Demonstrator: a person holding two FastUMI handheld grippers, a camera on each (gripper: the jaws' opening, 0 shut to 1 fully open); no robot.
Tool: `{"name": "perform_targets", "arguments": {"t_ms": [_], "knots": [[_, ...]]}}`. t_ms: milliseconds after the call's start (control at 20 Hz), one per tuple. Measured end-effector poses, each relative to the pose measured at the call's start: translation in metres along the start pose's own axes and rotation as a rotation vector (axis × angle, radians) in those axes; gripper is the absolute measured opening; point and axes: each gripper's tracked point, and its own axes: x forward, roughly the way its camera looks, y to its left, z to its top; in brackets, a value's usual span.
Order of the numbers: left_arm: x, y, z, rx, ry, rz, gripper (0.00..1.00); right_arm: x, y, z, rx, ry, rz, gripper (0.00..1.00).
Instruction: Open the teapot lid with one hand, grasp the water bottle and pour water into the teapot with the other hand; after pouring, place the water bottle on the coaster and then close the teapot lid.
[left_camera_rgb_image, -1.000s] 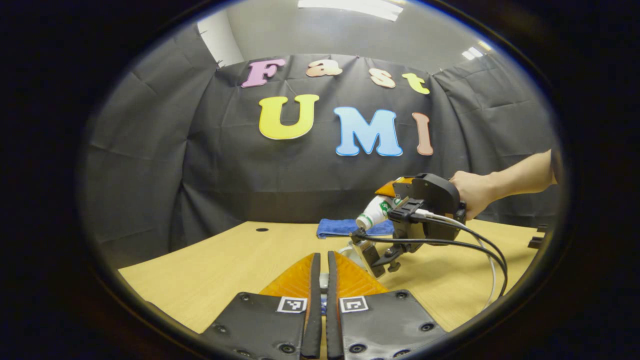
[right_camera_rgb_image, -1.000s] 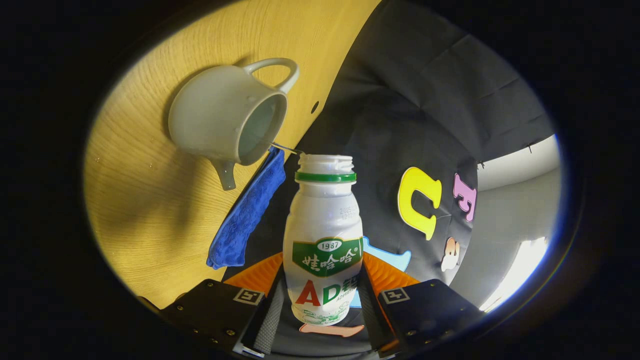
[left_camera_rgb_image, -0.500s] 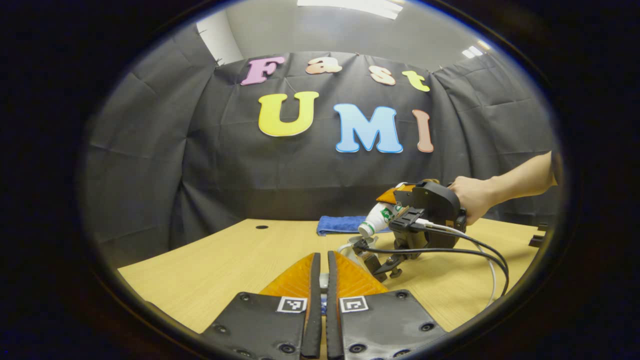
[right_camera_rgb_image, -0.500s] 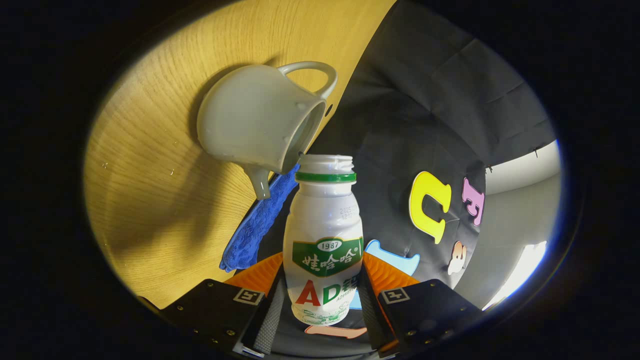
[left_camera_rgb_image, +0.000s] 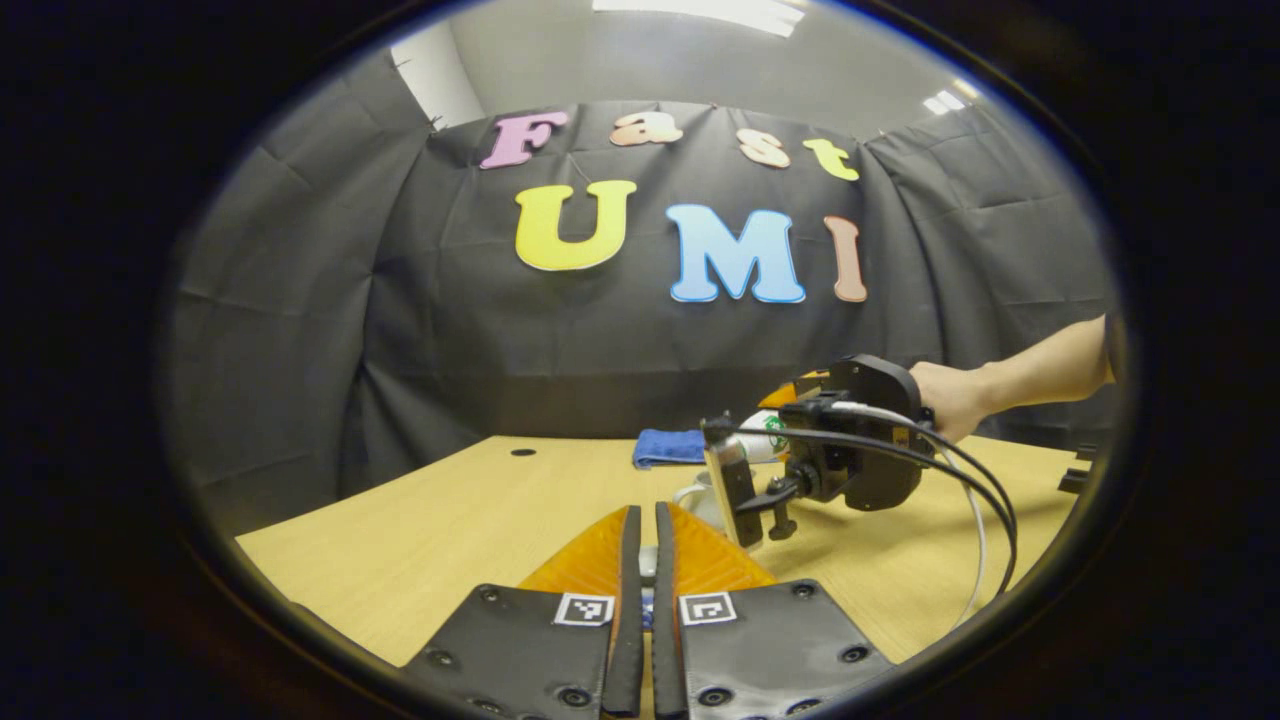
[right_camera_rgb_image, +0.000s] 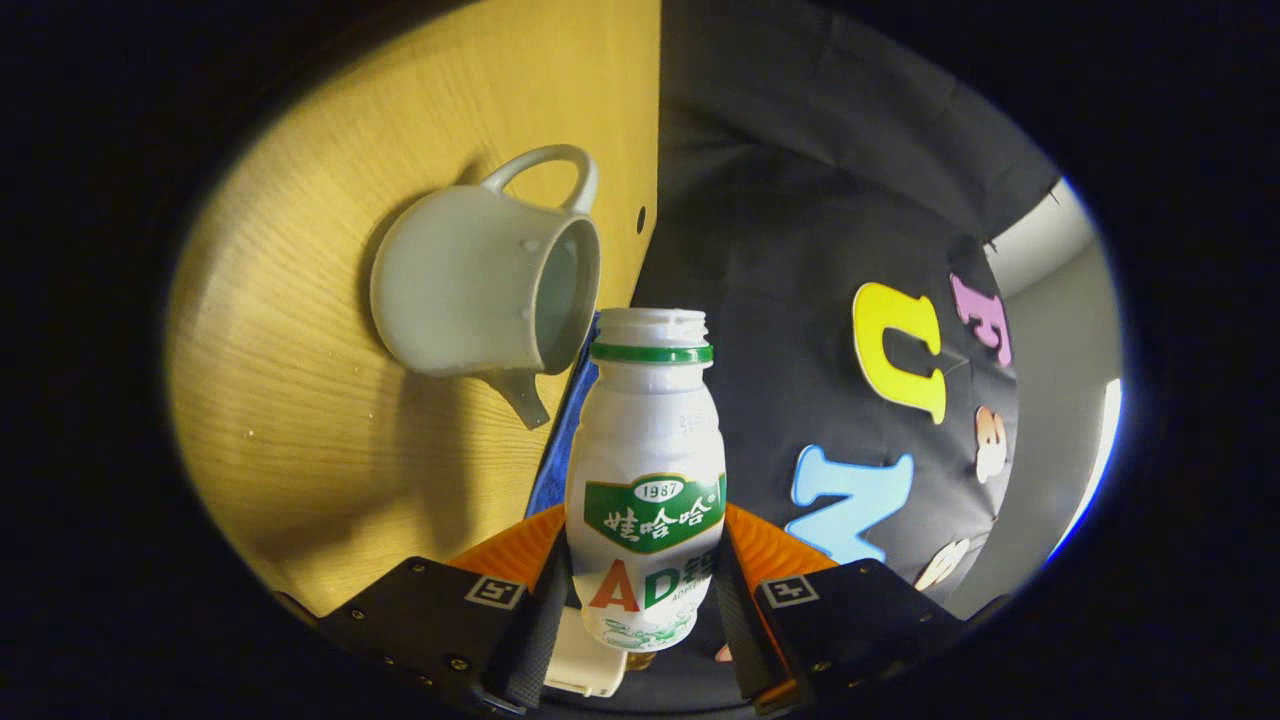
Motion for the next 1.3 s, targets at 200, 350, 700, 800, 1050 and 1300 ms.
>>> {"name": "perform_targets", "arguments": {"t_ms": [200, 350, 700, 800, 1050, 1300], "knots": [[0.003, -0.005, -0.002, -0.001, 0.005, -0.008, 0.10, -0.005, 0.007, 0.003, 0.217, -0.015, 0.050, 0.70], [0.008, -0.013, -0.002, -0.019, 0.009, -0.026, 0.14, -0.016, 0.004, 0.008, 0.381, -0.042, 0.060, 0.71], [0.024, -0.034, 0.010, -0.035, -0.003, -0.066, 0.10, -0.056, -0.026, -0.008, 0.856, -0.085, 0.065, 0.71], [0.033, -0.041, 0.022, -0.020, -0.026, -0.075, 0.14, -0.072, -0.033, -0.016, 1.023, -0.095, 0.075, 0.70], [0.079, -0.064, 0.051, -0.036, -0.068, -0.128, 0.14, -0.115, -0.035, -0.031, 1.342, -0.142, 0.150, 0.70], [0.141, -0.069, 0.062, -0.019, -0.061, -0.127, 0.14, -0.151, -0.046, -0.068, 1.467, -0.165, 0.047, 0.70]]}}
